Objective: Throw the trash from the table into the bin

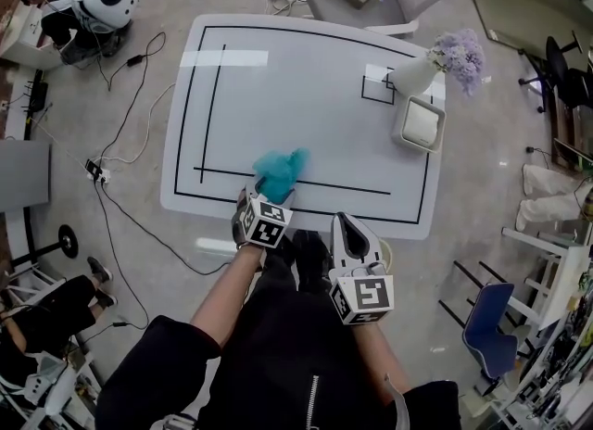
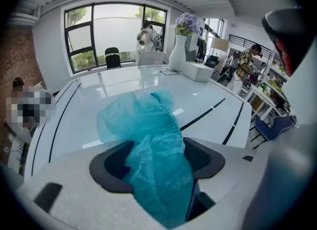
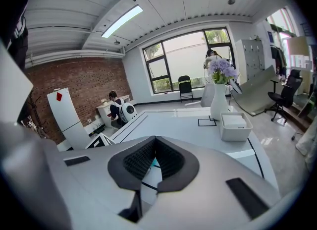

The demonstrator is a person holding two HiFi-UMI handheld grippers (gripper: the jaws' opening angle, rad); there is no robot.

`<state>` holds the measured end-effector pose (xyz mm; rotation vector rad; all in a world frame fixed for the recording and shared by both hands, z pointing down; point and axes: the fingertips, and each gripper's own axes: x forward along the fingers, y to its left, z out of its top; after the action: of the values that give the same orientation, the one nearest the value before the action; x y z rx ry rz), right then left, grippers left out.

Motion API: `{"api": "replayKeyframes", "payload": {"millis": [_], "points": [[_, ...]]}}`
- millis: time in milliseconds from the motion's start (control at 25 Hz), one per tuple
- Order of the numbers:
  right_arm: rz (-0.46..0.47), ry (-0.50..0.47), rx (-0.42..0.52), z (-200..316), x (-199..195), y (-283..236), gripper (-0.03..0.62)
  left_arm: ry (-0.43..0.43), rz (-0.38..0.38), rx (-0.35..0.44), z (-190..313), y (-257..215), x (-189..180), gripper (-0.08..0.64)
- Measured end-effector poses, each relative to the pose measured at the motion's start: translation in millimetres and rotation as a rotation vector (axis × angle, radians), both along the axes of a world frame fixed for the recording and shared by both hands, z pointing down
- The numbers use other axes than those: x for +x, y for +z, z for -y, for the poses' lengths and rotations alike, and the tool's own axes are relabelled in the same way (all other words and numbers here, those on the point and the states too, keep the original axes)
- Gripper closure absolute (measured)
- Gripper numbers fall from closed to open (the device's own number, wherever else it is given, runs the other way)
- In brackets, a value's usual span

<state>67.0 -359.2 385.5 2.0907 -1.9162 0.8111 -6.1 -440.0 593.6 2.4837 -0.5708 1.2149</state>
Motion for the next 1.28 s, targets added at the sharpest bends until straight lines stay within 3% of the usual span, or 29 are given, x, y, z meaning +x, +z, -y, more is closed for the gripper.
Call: {"api": "replayKeyframes", "payload": {"millis": [320,920,1280], "points": [[0.000,0.014,0.004,-18.1,-12.9,0.7,0.583,0.075,-0.031,0.071,-25.9,-6.8,0.4,0.523],[-0.020,0.004,0.043,-37.3,-46.5,-10.9,0.583,0.001,-0.289,0.187,-18.8,-117.0,-15.6,0.538],[-0.027,0.053,0.064,-48.6,-53.5,-16.5,0.583,0.048,-0.415,0.200,-32.2,-169.2,-18.4,0.541]]}}
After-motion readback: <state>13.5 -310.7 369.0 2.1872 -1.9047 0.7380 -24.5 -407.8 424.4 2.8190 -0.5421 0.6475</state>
